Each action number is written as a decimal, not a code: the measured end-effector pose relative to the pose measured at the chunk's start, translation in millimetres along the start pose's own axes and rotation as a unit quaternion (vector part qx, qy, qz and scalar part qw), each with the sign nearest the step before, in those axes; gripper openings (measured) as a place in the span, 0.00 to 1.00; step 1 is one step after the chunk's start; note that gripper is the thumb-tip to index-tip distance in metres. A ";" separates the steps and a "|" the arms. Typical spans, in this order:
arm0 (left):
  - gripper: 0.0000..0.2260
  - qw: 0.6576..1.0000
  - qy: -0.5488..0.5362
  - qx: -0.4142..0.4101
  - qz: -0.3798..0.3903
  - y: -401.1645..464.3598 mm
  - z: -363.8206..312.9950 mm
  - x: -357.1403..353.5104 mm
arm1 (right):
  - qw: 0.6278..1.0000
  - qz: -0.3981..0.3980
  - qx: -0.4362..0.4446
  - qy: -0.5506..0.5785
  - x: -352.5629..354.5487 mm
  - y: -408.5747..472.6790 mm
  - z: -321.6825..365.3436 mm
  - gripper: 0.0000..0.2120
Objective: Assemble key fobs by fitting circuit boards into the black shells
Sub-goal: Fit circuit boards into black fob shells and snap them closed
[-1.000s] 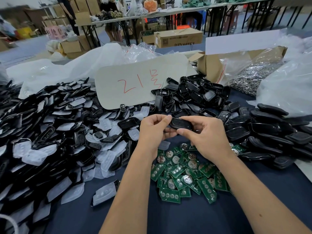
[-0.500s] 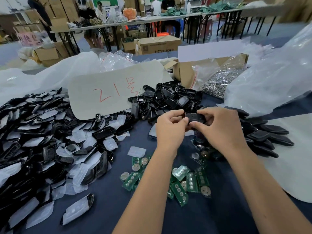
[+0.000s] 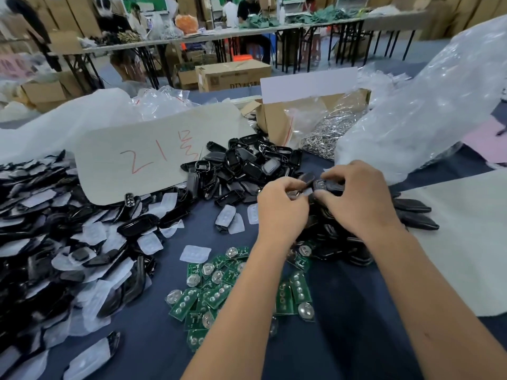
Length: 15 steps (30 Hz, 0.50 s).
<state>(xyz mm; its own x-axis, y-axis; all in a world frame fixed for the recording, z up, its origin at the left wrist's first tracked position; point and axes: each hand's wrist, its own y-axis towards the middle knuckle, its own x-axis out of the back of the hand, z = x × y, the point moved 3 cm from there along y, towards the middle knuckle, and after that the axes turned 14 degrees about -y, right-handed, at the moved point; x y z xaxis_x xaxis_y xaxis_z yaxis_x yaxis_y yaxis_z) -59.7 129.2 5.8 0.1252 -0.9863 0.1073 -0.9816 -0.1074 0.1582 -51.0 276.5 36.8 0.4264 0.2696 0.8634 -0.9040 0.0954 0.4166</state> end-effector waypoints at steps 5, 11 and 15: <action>0.08 0.995 0.067 -0.004 -0.076 4.6 5.0 58.8 | 0.997 0.013 0.068 0.039 -14.0 0.2 46.4 0.10; 0.12 0.978 0.141 0.026 -0.152 5.7 15.8 123.5 | 0.983 0.114 0.137 0.048 -46.2 -1.3 96.5 0.10; 0.13 0.972 0.164 0.048 -0.161 5.4 25.6 151.2 | 0.972 0.127 0.189 -0.054 -67.3 5.7 124.9 0.18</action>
<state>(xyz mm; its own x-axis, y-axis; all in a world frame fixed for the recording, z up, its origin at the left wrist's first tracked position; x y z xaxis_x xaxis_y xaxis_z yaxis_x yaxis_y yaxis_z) -49.8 -23.7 -2.2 0.4515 -0.8088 0.3769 -0.8912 -0.4300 0.1448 -81.1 139.1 16.6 0.2096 0.1335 0.9686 -0.9137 -0.3261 0.2426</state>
